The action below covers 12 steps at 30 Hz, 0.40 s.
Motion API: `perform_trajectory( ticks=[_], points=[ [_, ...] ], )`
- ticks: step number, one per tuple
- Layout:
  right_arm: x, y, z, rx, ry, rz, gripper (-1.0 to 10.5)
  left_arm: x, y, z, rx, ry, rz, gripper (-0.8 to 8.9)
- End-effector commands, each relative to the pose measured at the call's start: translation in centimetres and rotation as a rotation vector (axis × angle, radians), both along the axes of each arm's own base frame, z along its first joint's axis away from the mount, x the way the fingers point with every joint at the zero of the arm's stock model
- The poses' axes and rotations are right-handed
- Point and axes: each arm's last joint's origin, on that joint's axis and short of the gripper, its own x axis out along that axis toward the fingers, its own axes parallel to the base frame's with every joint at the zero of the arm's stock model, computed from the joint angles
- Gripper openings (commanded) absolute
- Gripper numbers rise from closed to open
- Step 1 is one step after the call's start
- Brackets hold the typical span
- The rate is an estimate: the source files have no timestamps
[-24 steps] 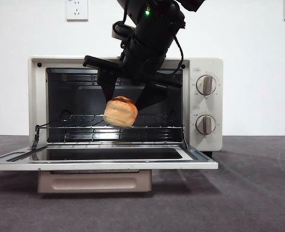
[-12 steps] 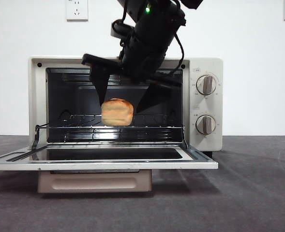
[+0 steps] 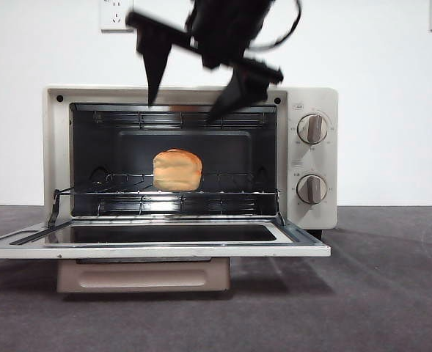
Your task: The left arm flap open the oven, the right arm pick bread and place it into oven, the left arm flap close the oven
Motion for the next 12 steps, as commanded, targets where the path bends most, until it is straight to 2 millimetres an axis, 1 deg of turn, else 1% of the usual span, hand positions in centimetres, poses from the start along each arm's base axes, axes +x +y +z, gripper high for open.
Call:
perform_trajectory(
  ticks=[1,6,9,12],
  points=[
    [-1.3,-0.3,2.0,-0.036,-0.057,0.068,4.1,0.1,-0.1,0.2,0.001,-0.014,-0.008,0.16],
    [-3.7,-2.9,4.9,-0.148,-0.121,0.155,4.0,0.1,-0.1,0.2,-0.001,-0.019,-0.008,0.16],
    [-5.0,-4.7,6.0,-0.209,-0.130,0.188,4.0,0.2,-0.2,0.4,-0.008,-0.032,-0.007,0.16],
    [-6.3,-6.3,6.7,-0.228,-0.120,0.209,4.0,0.3,-0.2,0.4,-0.013,-0.041,-0.007,0.16]
  ],
)
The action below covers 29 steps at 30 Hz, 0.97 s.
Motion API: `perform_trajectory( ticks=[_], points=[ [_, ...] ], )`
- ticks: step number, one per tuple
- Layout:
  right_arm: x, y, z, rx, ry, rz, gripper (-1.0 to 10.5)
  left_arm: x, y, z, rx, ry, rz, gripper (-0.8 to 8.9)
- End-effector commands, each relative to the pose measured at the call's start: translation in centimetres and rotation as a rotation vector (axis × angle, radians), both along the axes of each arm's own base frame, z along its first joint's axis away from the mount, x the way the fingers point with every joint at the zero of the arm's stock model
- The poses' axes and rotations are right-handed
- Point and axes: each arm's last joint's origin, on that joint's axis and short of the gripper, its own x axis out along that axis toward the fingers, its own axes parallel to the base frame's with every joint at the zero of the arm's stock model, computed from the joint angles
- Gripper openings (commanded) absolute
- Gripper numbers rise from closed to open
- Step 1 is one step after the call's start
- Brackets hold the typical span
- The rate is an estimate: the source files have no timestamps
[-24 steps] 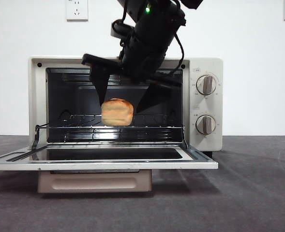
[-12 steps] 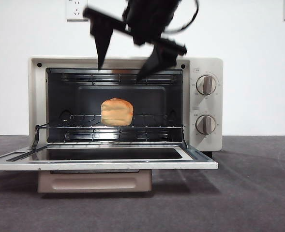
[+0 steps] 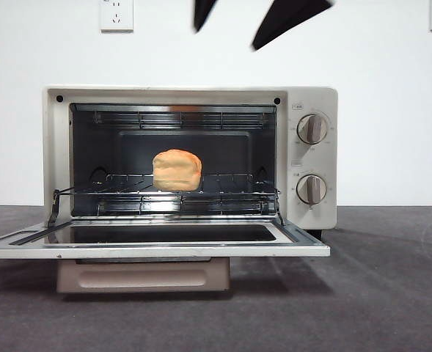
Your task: The left arm flap open the oven, the right arm pick bread and place it into oven, the left arm flap close the oven
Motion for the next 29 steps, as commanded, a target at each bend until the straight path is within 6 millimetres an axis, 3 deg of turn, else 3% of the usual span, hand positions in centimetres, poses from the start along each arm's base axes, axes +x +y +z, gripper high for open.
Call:
perform_trajectory(
  ticks=[1,6,14,25,29],
  points=[
    [-1.2,-1.1,0.6,-0.029,-0.017,0.056,4.0,0.2,-0.1,0.3,-0.002,-0.021,-0.007,0.16],
    [-3.6,-3.6,0.2,0.017,-0.017,0.099,4.0,0.2,-0.1,0.3,-0.002,-0.020,-0.007,0.16],
    [-6.9,-6.3,-3.1,0.152,0.016,0.277,4.0,0.2,-0.1,0.3,-0.011,-0.016,0.002,0.16],
    [-7.3,-6.8,-3.7,0.165,0.001,0.282,4.0,0.3,-0.2,0.3,-0.048,-0.007,0.035,0.16],
    [-7.4,-6.8,-3.7,0.166,0.002,0.283,4.0,0.9,0.0,-0.7,-0.077,-0.005,0.084,0.15]
  ],
)
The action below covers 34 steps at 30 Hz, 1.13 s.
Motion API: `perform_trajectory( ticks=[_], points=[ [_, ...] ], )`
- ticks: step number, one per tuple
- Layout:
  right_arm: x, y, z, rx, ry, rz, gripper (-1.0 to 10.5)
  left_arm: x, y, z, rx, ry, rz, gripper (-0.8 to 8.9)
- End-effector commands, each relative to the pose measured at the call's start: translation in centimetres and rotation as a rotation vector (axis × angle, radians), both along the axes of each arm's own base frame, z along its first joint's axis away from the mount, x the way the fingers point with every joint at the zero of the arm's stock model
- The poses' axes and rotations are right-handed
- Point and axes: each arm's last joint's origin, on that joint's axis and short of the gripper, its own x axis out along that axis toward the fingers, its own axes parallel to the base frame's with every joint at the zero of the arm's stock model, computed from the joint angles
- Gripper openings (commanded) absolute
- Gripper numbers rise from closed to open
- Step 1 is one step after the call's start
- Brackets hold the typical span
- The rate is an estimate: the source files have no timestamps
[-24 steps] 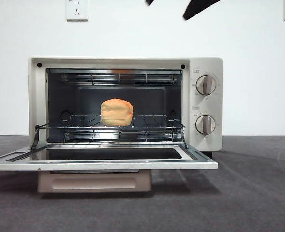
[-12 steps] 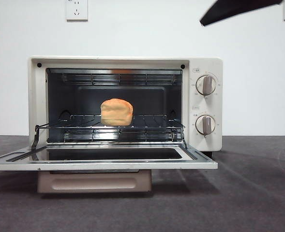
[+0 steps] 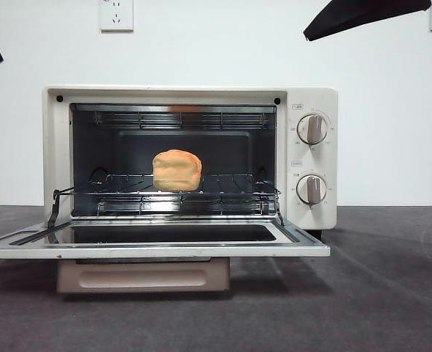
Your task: The left arm flap open the oven, the right arm pick bread and place it into oven, the left arm flap close the oven
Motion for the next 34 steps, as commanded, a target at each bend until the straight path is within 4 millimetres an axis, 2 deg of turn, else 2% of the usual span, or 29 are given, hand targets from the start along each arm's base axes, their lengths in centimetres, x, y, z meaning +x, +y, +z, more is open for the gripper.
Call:
perform_trajectory(
  ticks=[1,7,15,23,30,34],
  points=[
    [0.0,0.2,0.3,0.004,-0.017,0.014,4.0,0.7,0.1,-1.1,-0.034,0.011,0.056,0.15],
    [-0.1,0.1,0.2,-0.006,-0.008,0.014,4.0,2.2,1.2,-4.9,-0.075,0.041,0.197,0.14],
    [-0.1,0.1,0.2,-0.007,-0.007,0.014,4.0,4.3,2.8,-7.5,-0.119,0.103,0.282,0.14],
    [-0.1,0.1,0.2,-0.007,-0.007,0.014,4.0,7.6,4.0,-10.2,-0.170,0.212,0.291,0.14],
    [-0.1,0.1,0.2,-0.007,-0.007,0.014,4.0,9.1,4.9,-12.8,-0.144,0.308,0.291,0.14],
    [-0.1,0.1,0.2,-0.006,-0.008,0.014,4.0,9.9,4.7,-14.0,-0.203,0.348,0.230,0.14]
  ],
)
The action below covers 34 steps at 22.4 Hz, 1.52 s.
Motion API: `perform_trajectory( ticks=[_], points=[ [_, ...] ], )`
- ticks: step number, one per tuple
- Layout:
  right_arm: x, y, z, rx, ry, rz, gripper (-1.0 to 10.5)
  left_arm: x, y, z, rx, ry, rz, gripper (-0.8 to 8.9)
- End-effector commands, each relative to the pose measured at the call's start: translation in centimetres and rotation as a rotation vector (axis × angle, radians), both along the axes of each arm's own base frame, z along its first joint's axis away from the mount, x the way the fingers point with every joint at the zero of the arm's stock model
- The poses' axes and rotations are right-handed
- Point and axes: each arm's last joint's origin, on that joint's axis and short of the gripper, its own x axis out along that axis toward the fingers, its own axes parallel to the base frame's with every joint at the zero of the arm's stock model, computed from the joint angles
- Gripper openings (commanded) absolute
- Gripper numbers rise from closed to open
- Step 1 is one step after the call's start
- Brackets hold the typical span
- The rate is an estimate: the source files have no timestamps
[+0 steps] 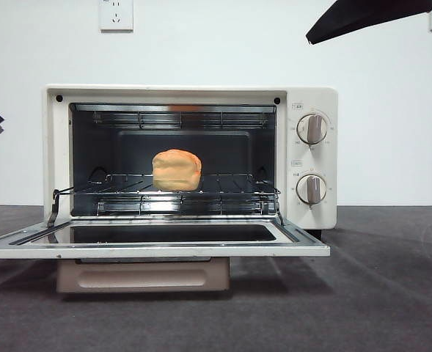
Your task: The left arm flap open the oven, the right arm pick bread and place it into oven, the left arm flap close the oven
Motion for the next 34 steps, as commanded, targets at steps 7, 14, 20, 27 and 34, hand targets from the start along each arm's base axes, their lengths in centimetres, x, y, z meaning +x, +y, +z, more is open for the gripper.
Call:
perform_trajectory(
  ticks=[7,14,20,27,34],
  points=[
    [0.0,0.2,0.3,0.005,-0.018,0.014,4.0,1.1,-0.2,-2.4,-0.050,0.065,-0.056,0.14],
    [0.0,0.2,0.3,0.005,-0.018,0.014,4.0,1.3,-0.3,-2.9,-0.105,0.082,-0.091,0.14],
    [0.0,0.2,0.3,0.005,-0.018,0.014,4.0,1.2,-0.5,-2.8,-0.175,0.081,-0.135,0.14],
    [0.0,0.2,0.3,0.005,-0.017,0.013,4.0,1.6,-0.7,-2.3,-0.290,0.045,-0.166,0.14],
    [0.0,0.2,0.3,0.007,-0.015,0.011,4.0,2.2,-0.6,-1.7,-0.342,-0.006,-0.162,0.14]
  ],
)
